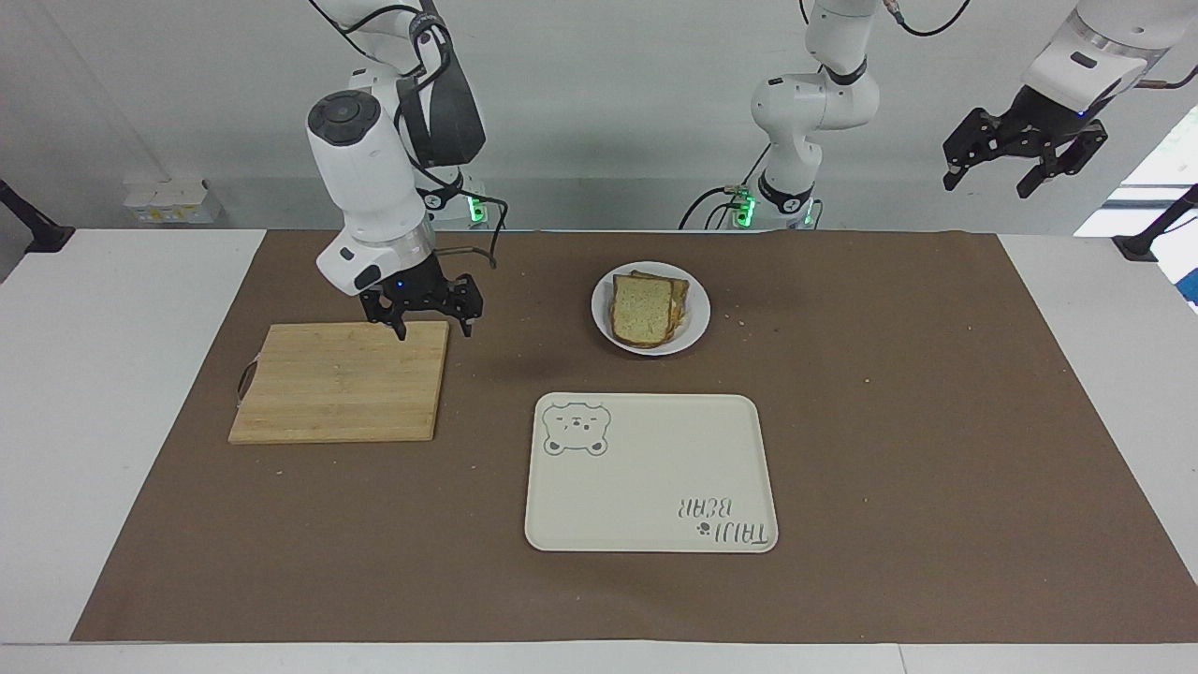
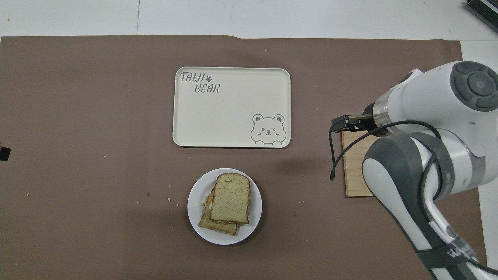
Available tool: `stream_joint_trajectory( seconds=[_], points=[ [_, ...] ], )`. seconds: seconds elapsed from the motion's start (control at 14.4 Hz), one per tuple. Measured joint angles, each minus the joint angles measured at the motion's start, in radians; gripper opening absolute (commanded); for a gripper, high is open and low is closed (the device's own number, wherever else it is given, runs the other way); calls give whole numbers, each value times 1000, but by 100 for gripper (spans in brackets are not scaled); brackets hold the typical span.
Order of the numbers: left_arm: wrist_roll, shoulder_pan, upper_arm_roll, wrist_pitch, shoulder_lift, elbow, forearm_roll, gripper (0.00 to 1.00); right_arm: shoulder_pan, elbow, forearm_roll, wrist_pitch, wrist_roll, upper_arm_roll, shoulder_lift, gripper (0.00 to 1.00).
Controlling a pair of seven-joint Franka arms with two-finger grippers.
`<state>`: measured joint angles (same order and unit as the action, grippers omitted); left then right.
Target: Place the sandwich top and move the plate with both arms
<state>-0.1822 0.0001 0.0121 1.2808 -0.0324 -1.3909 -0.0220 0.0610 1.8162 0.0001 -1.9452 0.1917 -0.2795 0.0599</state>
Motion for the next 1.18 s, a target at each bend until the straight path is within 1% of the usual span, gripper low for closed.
stream_joint_trajectory(
  seconds=[0.21, 0.42, 0.7, 0.97, 1.18],
  points=[
    [0, 0, 0, 0, 0, 0, 0, 100, -3, -6, -5, 22, 35, -5, -59, 100],
    [0, 0, 0, 0, 0, 0, 0, 100, -1, -42, -5, 105, 80, 0, -109, 100],
    [0, 0, 0, 0, 0, 0, 0, 100, 3, -134, -5, 230, 151, 15, -123, 100],
    [0, -1, -1, 0, 0, 0, 0, 100, 8, -204, -5, 348, 163, 74, -123, 100],
    [0, -4, -8, 0, 0, 0, 0, 100, 11, -252, -5, 429, 163, 161, -133, 100]
  ],
)
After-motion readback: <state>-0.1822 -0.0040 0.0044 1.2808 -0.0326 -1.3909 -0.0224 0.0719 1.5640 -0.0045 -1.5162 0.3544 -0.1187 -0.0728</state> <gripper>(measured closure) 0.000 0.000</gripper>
